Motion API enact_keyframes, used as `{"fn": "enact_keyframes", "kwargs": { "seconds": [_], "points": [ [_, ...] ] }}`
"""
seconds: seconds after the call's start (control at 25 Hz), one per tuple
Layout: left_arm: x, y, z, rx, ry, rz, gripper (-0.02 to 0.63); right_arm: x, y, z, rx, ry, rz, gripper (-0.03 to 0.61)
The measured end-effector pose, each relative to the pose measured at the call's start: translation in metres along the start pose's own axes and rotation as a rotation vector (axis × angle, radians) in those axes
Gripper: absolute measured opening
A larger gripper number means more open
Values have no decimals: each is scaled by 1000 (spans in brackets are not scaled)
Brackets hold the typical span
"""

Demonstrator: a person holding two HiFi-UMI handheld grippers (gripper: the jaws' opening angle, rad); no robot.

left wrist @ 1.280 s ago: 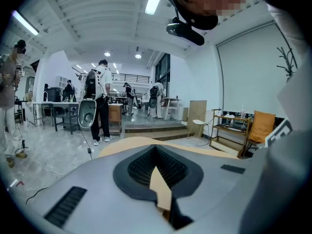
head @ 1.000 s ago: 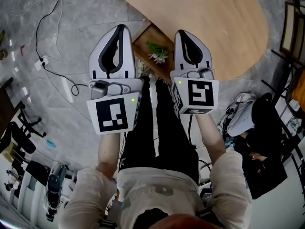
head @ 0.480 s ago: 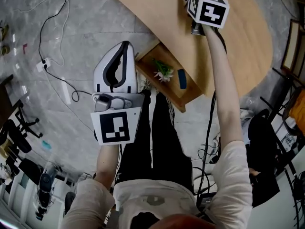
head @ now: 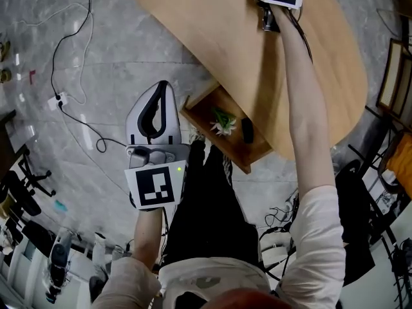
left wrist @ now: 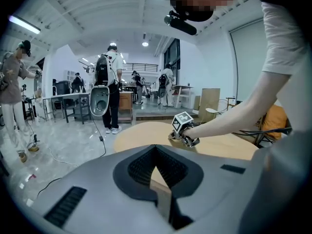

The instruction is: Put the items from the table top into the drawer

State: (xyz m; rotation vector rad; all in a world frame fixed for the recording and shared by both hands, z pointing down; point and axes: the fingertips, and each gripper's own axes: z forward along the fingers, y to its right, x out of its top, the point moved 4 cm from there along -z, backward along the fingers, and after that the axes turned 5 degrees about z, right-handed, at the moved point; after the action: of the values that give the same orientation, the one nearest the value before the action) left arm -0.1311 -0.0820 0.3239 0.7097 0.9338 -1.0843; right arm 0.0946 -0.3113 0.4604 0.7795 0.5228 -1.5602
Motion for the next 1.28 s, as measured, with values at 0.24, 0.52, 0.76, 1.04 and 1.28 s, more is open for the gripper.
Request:
{"fn": "enact_keyframes", "kwargs": {
  "seconds": [0.24,0.52,0.76,1.04,1.28],
  "points": [
    [6,-7,2,7,-3,2,8,-1,-10,-8,17,1,14,245],
    [15,4,4,-30,22,9,8,2,-21,-22,23,31,7,242],
    [23,31,1,-64,48,-6,8,-23,-65,-150,50,190,-8,242],
    [23,59,-17,-112,72,-25,8,-81,-97,-270,56,203,37,242],
    [12,60,-31,-111,55,-10,8,-85,-99,-301,51,227,33,242]
  ]
}}
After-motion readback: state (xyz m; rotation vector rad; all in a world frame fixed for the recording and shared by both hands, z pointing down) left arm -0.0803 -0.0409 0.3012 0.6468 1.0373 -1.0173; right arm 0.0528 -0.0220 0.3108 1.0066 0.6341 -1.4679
